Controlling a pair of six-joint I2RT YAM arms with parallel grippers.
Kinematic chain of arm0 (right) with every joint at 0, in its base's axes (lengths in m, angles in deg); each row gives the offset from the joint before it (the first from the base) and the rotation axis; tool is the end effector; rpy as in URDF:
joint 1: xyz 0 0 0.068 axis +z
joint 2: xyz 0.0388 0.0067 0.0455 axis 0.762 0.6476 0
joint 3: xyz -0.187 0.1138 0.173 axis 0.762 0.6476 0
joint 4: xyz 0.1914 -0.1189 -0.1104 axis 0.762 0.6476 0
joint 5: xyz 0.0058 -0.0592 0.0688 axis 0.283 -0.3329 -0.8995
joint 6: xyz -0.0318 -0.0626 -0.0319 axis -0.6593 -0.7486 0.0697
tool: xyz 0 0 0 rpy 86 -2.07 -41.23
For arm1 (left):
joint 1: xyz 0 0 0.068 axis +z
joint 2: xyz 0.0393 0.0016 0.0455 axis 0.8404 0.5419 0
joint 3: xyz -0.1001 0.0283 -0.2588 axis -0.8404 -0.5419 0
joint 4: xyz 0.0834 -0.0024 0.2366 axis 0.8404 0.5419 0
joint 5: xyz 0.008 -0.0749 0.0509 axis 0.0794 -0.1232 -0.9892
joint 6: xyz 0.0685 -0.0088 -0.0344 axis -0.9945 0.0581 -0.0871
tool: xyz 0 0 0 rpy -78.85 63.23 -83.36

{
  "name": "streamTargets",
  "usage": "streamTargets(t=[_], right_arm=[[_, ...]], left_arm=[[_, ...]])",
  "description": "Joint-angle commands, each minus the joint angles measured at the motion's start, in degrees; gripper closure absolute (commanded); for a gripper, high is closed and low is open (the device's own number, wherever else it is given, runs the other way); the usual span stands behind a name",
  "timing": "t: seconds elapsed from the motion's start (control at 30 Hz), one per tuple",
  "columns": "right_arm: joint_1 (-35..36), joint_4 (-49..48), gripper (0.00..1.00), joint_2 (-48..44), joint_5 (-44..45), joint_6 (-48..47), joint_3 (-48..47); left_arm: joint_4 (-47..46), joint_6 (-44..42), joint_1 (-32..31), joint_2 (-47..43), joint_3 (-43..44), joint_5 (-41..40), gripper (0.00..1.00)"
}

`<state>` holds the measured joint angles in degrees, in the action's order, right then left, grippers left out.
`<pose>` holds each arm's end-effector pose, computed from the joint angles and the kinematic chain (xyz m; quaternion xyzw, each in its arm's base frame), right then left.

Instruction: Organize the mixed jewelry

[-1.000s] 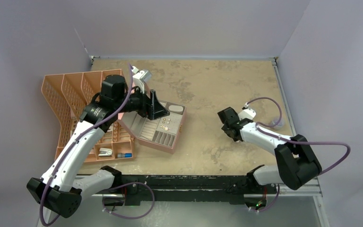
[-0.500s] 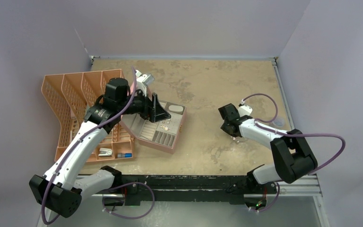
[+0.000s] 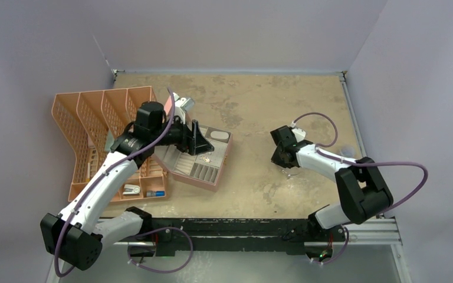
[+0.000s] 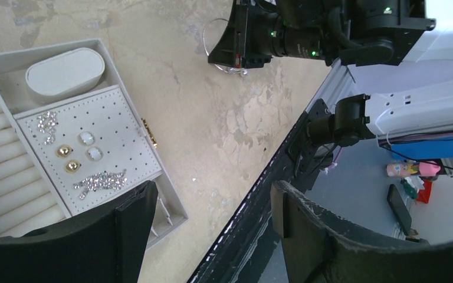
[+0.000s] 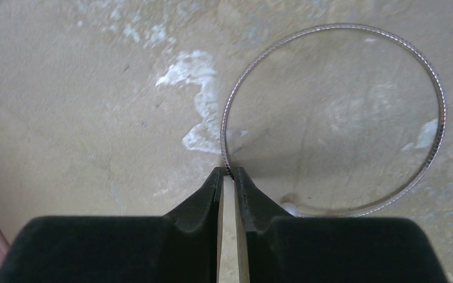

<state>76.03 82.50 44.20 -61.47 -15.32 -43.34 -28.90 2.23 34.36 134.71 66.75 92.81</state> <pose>0.2584 0.1039 0.1542 0.2488 0.9142 0.0472 0.3165 0.2008 -0.1296 0.3324 0.1739 0.8167 -0.4470 0.3208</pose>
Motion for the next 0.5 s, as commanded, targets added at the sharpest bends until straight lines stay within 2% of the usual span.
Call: streamTargets(t=[0.0, 0.1, 0.2, 0.47], right_arm=[[0.9, 2.1, 0.86, 0.5, -9.4, -4.3, -2.1], [0.9, 1.1, 0.89, 2.1, -14.0, -6.6, -2.9], [1.0, 0.9, 1.0, 4.5, -14.3, -7.6, -4.0], [3.8, 2.0, 1.0, 5.8, -8.8, -8.0, -7.9]], left_arm=[[-4.5, 0.9, 0.2, -0.3, -1.6, 0.7, 0.3], [-4.4, 0.6, 0.2, -0.2, -2.0, 0.0, 0.3], [-4.0, 0.1, 0.2, -0.2, -2.1, -0.8, 0.3], [-4.0, 0.7, 0.2, 0.5, -2.7, -1.1, 0.3]])
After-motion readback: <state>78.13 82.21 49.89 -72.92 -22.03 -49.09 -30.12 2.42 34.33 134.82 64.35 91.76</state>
